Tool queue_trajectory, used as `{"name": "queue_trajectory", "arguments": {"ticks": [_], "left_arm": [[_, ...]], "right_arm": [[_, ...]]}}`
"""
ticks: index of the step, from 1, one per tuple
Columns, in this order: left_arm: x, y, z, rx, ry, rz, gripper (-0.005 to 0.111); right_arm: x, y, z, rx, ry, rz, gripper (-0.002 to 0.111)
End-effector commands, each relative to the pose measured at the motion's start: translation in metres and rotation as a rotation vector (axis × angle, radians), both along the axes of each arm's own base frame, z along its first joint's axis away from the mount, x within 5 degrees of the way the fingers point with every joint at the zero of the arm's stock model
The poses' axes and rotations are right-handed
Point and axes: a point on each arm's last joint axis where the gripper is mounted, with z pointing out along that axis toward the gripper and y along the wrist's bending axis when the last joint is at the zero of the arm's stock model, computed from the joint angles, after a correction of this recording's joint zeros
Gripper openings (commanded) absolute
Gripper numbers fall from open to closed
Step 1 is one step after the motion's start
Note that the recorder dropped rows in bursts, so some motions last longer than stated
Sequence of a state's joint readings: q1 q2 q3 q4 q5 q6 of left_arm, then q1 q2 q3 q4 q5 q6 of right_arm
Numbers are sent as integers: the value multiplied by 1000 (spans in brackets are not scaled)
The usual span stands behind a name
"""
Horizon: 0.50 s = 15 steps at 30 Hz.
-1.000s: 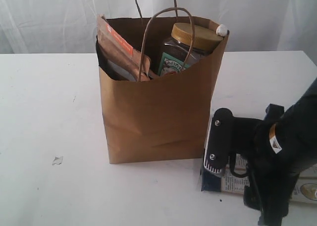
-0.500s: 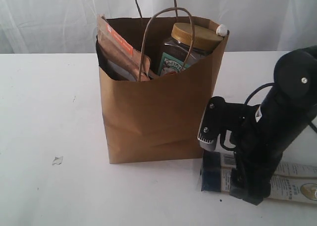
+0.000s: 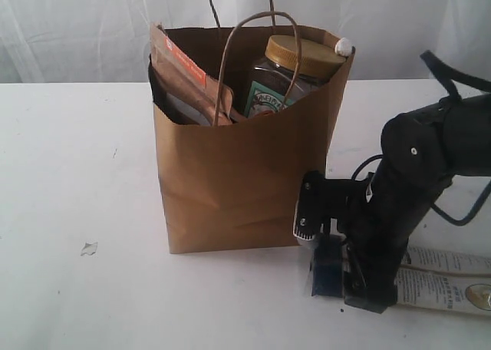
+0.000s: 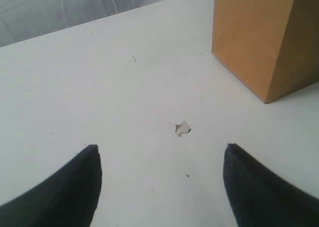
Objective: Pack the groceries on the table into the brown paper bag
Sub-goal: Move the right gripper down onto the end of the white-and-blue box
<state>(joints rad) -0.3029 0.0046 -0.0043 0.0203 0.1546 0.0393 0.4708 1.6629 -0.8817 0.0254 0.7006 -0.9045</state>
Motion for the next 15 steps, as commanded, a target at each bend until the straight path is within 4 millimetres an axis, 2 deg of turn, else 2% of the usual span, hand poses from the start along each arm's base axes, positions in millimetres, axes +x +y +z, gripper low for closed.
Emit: {"name": "queue_trajectory", "arguments": {"ticks": [1,8,10,12,15], "left_arm": [[0,0,-1,-16,1,-1,71],[0,0,-1,-16,1,-1,71],[0,0,-1,-16,1,-1,71],[0,0,-1,-16,1,-1,71],[0,0,-1,-16,1,-1,71]], "right_arm": [[11,-4,-11,-6,-28,5,88],[15,-4,-34,-3,46,-36,88],[15,-6,-39,18,83,-83,83],[12,-9,-42,62,155,-179,57],[-1,-24,-44,70,217,-317,5]]}}
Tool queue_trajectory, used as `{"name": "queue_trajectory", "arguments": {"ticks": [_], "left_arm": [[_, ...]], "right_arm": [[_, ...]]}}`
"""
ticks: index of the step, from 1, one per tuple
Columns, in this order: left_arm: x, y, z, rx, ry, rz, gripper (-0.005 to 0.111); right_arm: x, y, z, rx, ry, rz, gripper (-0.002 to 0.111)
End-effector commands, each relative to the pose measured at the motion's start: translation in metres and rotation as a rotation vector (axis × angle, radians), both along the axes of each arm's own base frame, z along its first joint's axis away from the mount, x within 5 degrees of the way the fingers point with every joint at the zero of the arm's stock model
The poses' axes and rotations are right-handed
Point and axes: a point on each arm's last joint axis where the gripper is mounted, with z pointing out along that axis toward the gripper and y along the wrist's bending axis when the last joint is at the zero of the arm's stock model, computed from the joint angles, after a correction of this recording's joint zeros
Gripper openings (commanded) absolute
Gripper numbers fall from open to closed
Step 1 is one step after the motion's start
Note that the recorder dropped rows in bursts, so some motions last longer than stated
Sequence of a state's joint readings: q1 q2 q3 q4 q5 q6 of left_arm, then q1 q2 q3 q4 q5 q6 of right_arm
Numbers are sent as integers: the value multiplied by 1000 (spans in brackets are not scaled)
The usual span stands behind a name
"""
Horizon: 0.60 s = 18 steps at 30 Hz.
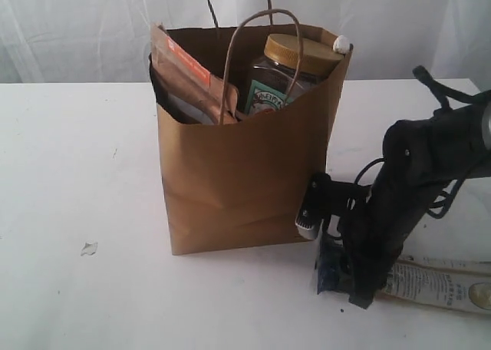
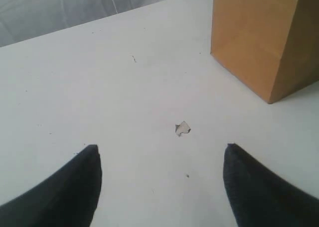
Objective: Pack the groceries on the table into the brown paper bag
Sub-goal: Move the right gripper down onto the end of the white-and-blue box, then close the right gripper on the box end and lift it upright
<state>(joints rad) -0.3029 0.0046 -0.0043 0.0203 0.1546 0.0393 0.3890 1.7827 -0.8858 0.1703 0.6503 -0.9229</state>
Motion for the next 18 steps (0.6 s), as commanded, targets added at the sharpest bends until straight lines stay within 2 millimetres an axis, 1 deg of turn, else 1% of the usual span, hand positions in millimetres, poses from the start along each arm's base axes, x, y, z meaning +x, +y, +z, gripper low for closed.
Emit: {"name": "queue_trajectory", "arguments": {"ticks": [1,3,5,12,18], "left_arm": [[0,0,-1,-16,1,-1,71],[0,0,-1,-16,1,-1,71],[0,0,-1,-16,1,-1,71],[0,0,-1,-16,1,-1,71],[0,0,-1,-16,1,-1,71]], "right_arm": [[-20,-18,-10,11,116,-161,0],[-29,-28,1,33,63,-196,0],[-37,-33,20,84,-16,-248,0],[-51,-37,72,204,-210,-351,0],[-68,-43,117,354,-365,-483,0]]}}
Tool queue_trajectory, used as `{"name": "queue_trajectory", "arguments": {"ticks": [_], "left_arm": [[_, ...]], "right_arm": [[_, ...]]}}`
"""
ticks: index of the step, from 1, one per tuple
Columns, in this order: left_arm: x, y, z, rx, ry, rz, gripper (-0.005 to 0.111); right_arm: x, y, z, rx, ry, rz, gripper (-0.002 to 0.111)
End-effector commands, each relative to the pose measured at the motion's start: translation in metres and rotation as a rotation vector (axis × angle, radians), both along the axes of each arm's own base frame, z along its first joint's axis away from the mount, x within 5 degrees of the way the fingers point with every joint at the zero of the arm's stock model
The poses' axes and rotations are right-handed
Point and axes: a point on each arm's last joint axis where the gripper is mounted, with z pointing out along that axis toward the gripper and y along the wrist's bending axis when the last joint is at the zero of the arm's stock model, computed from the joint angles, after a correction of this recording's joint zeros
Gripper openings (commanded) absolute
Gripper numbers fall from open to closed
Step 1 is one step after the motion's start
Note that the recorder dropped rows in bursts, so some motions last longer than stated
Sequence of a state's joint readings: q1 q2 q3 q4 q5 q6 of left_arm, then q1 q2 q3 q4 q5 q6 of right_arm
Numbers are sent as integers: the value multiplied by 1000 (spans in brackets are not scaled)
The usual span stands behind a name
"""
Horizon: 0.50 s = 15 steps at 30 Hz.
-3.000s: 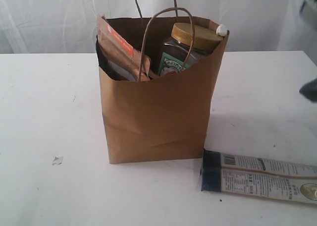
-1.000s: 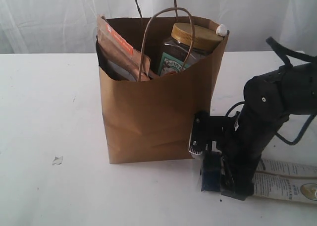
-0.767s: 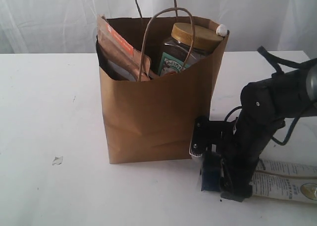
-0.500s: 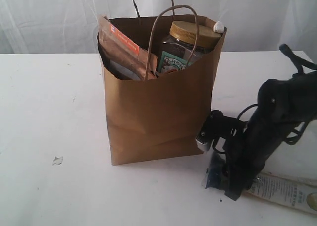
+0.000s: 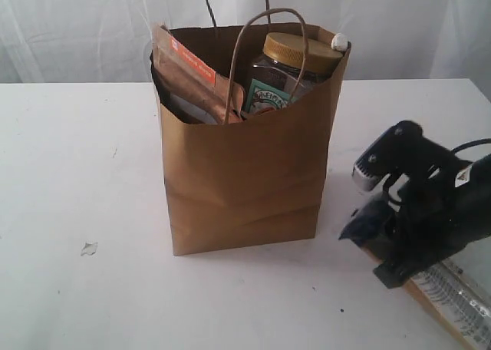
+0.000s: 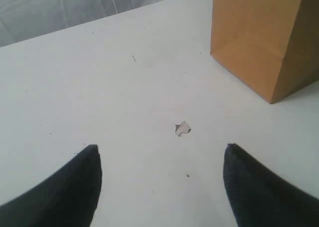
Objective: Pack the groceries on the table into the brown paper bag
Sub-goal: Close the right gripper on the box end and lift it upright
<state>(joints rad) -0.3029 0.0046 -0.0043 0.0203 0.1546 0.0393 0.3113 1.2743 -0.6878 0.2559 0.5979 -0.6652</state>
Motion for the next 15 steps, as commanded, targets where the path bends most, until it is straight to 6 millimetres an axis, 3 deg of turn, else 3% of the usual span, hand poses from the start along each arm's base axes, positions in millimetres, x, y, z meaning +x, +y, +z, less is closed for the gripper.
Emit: {"name": "queue_trajectory", "arguments": {"ticks": [1,11,15], "left_arm": [[0,0,-1,-16,1,-1,71],[0,0,-1,-16,1,-1,71],[0,0,-1,-16,1,-1,71]], "right_arm": [[-13,-5,36,125,-154,-113,0],[-45,-18,129,357,-557,-202,0],[-54,-21,157,402,-651,-198,0]]}}
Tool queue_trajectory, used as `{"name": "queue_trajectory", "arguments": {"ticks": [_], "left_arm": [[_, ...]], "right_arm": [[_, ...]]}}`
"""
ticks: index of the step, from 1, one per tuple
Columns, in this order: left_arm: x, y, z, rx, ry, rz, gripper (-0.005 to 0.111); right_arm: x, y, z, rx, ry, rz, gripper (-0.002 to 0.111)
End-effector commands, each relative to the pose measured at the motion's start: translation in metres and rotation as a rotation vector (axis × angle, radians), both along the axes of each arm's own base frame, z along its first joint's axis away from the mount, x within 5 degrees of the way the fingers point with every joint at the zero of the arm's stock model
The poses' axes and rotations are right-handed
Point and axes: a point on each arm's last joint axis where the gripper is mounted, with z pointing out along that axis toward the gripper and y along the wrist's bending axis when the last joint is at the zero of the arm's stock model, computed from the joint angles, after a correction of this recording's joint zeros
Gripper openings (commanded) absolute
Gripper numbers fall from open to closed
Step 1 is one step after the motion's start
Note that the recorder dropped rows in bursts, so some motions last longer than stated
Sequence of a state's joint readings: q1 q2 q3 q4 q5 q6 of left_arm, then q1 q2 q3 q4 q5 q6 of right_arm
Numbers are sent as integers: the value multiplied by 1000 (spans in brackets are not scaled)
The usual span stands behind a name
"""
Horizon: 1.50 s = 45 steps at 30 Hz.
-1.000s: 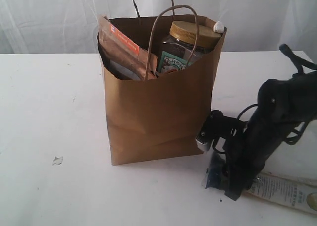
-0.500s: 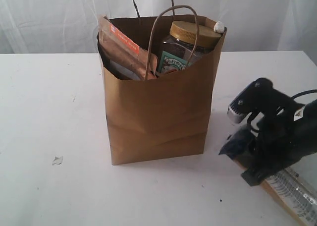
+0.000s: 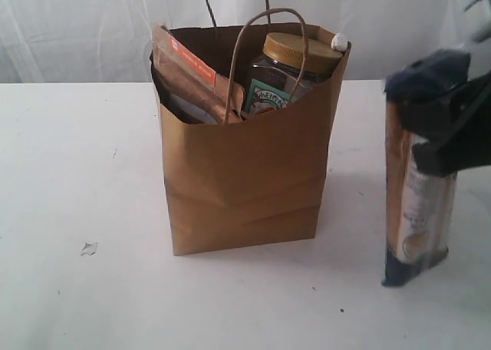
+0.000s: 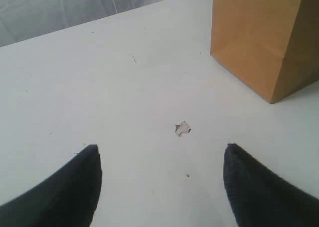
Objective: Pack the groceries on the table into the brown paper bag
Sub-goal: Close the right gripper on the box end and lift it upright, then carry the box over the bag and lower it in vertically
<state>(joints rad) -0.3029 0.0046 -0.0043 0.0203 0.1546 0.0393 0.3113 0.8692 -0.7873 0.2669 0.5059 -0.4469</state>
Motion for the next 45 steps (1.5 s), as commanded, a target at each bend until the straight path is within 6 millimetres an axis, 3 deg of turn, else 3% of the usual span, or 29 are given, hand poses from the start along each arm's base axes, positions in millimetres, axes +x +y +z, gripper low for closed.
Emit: {"name": "queue_trajectory", "arguments": {"ticks": [1,11,17,25,39,45], "left_arm": [[0,0,-1,-16,1,-1,71],[0,0,-1,-16,1,-1,71],[0,0,-1,-16,1,-1,71],[0,0,-1,-16,1,-1,71],[0,0,-1,-16,1,-1,71],[0,0,-1,-16,1,-1,71]], "right_arm": [[-8,-5,43,79,-186,-30,0],[-20,-14,122,164,-539,-77,0],[-22,-17,157,311,-706,-113,0],[-3,-2,173,480,-704,-85,0],[18,42,197,487,-727,64,0],[28,62,194,494,-692,114,0]]}}
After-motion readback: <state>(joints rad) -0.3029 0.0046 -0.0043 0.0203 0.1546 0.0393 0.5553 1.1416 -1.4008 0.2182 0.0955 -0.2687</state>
